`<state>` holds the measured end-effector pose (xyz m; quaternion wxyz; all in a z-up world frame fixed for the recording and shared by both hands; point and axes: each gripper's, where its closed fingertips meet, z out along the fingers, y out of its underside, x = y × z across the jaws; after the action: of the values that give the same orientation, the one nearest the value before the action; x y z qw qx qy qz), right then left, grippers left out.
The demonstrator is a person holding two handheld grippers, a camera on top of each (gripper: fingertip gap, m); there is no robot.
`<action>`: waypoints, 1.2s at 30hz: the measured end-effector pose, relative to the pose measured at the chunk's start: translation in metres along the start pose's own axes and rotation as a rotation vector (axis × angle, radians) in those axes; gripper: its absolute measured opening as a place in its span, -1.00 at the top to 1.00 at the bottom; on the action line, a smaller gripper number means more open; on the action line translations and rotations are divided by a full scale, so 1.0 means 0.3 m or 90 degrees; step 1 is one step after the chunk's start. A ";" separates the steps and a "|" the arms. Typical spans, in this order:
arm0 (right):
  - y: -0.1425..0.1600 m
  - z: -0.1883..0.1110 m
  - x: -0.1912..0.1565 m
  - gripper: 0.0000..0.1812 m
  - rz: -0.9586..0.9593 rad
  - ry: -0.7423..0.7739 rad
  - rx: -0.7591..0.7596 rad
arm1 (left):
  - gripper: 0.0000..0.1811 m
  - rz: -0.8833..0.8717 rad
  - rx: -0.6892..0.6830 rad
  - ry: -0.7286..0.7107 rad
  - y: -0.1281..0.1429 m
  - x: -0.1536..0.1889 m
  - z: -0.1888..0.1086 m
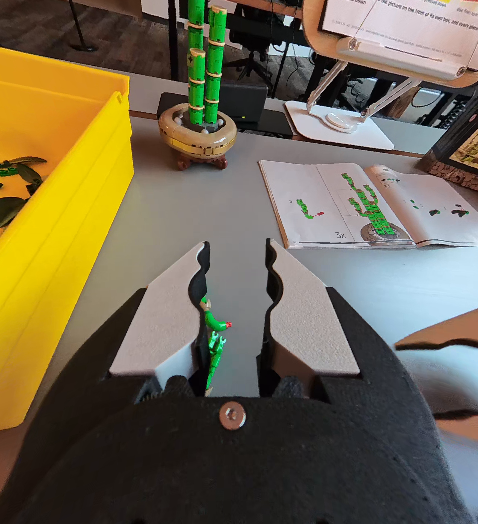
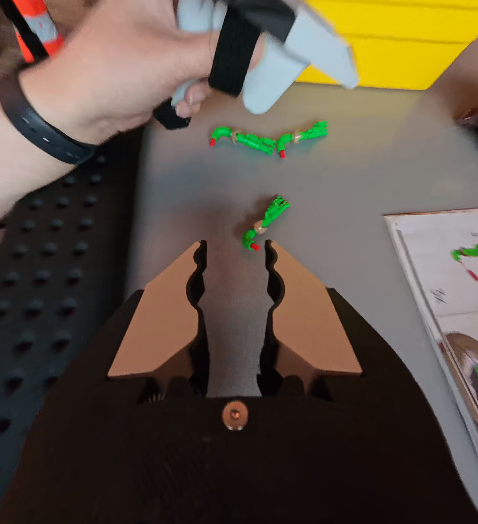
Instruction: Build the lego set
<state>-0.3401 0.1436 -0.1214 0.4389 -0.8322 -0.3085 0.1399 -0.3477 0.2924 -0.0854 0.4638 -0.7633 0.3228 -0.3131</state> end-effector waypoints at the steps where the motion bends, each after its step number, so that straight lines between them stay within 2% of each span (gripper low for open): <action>1: -0.012 -0.055 0.011 0.55 0.003 0.016 0.028 | 0.58 0.009 0.007 0.005 -0.004 0.012 -0.003; 3: 0.014 -0.175 0.078 0.55 0.005 0.108 0.050 | 0.54 0.049 0.028 0.014 -0.019 0.048 -0.012; 6: 0.179 -0.384 0.259 0.45 0.026 0.330 0.002 | 0.39 0.085 0.056 0.071 -0.040 0.190 -0.028; 9: 0.388 -0.584 0.397 0.23 0.137 0.471 -0.047 | 0.17 0.082 0.086 0.207 -0.058 0.468 -0.049; 11: 0.501 -0.694 0.463 0.06 0.228 0.532 -0.053 | 0.00 0.108 0.059 0.274 -0.020 0.664 -0.029; 14: 0.610 -0.807 0.532 -0.24 0.327 0.602 -0.044 | -0.28 0.191 -0.046 0.318 0.107 0.908 0.041; 16: 0.658 -0.841 0.542 -0.36 0.381 0.628 -0.050 | -0.23 0.238 -0.082 0.304 0.160 1.013 0.078; 18: 0.689 -0.850 0.535 -0.52 0.416 0.648 -0.066 | -0.20 0.286 -0.065 0.284 0.174 1.090 0.100; 20: 0.727 -0.840 0.523 -0.66 0.442 0.663 -0.091 | -0.24 0.325 -0.053 0.260 0.186 1.144 0.127; 22: 0.782 -0.827 0.511 -0.68 0.484 0.663 -0.128 | -0.34 0.355 -0.080 0.233 0.219 1.172 0.172; 26: 0.832 -0.863 0.516 -0.68 0.563 0.671 -0.104 | -0.45 0.318 -0.146 0.232 0.284 1.214 0.248; 30: 0.868 -0.908 0.527 -0.67 0.599 0.696 -0.095 | -0.54 0.322 -0.166 0.209 0.298 1.220 0.297; 36: 0.871 -0.910 0.526 -0.67 0.599 0.701 -0.100 | -0.66 0.313 -0.232 0.191 0.375 1.176 0.334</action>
<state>0.0211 -0.0427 -0.1717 0.3630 -0.8556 0.3383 -0.1475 -0.0824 0.0261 -0.1624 0.3287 -0.6785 0.6124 -0.2378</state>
